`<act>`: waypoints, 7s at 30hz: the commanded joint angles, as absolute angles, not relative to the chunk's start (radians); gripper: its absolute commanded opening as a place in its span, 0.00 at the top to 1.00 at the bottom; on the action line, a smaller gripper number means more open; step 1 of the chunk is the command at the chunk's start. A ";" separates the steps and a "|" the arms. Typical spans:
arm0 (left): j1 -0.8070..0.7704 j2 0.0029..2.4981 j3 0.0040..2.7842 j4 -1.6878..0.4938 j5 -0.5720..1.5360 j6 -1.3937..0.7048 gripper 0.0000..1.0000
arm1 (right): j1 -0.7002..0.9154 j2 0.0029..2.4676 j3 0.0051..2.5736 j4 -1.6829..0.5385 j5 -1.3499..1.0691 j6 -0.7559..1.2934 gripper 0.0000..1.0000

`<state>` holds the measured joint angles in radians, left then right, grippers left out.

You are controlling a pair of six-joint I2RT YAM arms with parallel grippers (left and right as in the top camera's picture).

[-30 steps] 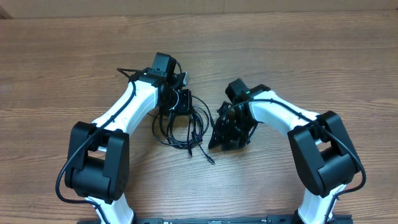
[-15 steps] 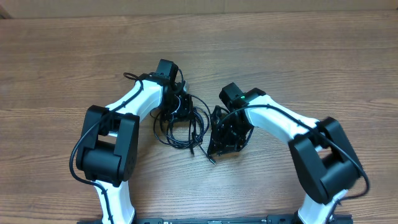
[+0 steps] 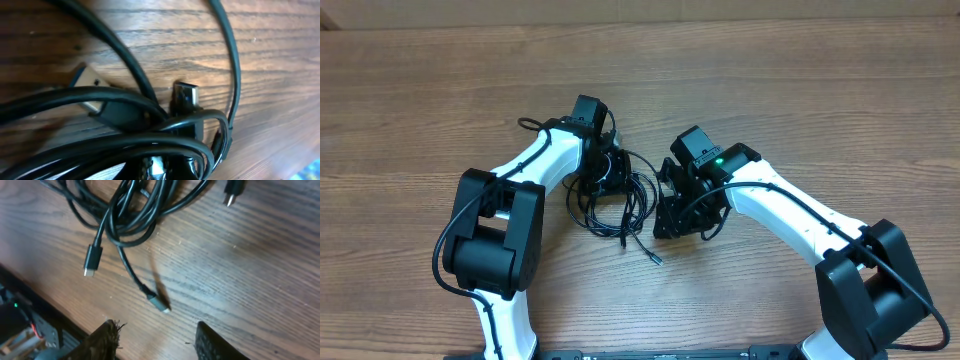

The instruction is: Untangle cables

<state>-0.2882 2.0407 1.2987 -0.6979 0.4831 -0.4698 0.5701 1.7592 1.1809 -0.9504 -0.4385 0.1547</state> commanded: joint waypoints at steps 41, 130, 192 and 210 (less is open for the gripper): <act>-0.397 2.089 1.512 -0.964 0.304 -0.423 0.37 | 0.722 1.752 1.097 -0.818 -0.271 0.104 0.46; -0.231 2.164 1.579 -1.129 0.332 -0.579 0.88 | 0.850 1.779 0.933 -0.440 -0.159 1.815 0.58; -0.287 2.164 1.579 -1.038 0.568 -1.063 0.96 | 0.524 1.700 1.029 -0.826 -0.488 -0.135 0.51; -0.295 2.165 1.579 -1.046 0.468 -0.814 0.96 | 0.798 1.702 0.854 -0.487 -0.025 -0.180 0.75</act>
